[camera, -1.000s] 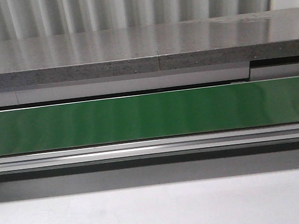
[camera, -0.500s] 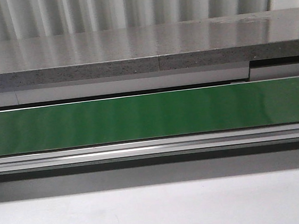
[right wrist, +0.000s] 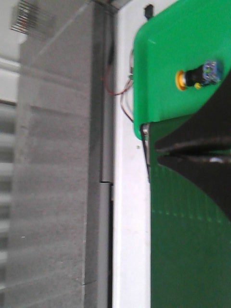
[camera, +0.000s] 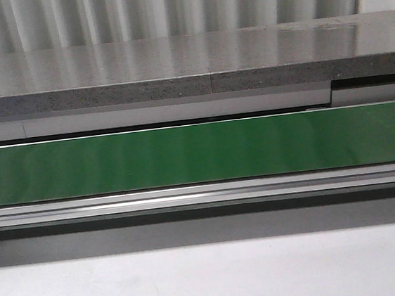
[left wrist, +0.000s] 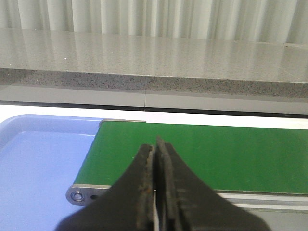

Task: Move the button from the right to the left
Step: 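Move the right gripper over the green tray toward the yellow button, then lower the right gripper and grasp the yellow-capped button's blue base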

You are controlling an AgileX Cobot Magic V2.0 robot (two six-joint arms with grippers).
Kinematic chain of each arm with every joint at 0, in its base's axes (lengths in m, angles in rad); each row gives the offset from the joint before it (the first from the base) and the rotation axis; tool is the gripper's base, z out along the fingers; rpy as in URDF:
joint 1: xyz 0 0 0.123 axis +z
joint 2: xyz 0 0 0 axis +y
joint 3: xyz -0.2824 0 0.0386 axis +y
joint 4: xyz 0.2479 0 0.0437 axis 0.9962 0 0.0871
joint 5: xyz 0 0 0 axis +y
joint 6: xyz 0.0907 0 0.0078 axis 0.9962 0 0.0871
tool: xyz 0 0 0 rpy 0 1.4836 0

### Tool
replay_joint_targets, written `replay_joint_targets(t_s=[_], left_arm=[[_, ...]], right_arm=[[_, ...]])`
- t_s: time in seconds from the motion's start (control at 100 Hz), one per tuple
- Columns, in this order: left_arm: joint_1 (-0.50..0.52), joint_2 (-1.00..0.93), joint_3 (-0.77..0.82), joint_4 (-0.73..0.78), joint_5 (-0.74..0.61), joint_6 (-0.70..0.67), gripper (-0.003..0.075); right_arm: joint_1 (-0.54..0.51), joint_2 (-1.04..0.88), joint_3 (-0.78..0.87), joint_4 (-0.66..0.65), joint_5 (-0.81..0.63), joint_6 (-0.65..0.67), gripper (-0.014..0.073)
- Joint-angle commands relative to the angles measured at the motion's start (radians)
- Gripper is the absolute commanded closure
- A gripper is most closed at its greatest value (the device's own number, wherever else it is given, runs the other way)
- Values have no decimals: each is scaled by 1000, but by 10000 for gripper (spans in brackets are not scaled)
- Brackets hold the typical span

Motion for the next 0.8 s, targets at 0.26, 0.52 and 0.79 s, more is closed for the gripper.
replay_joint_targets(t_s=[0.26,0.52,0.79], left_arm=[[3,-33,25,-8,-79,0,740],[3,-33,25,-8,-79,0,740],[3,-33,25,-8,-79,0,740]], right_arm=[[-28,409,-280,7,240,40,636],[-172,636,-360,53,254,44,134],[-340,839,-400,73,230,44,67]])
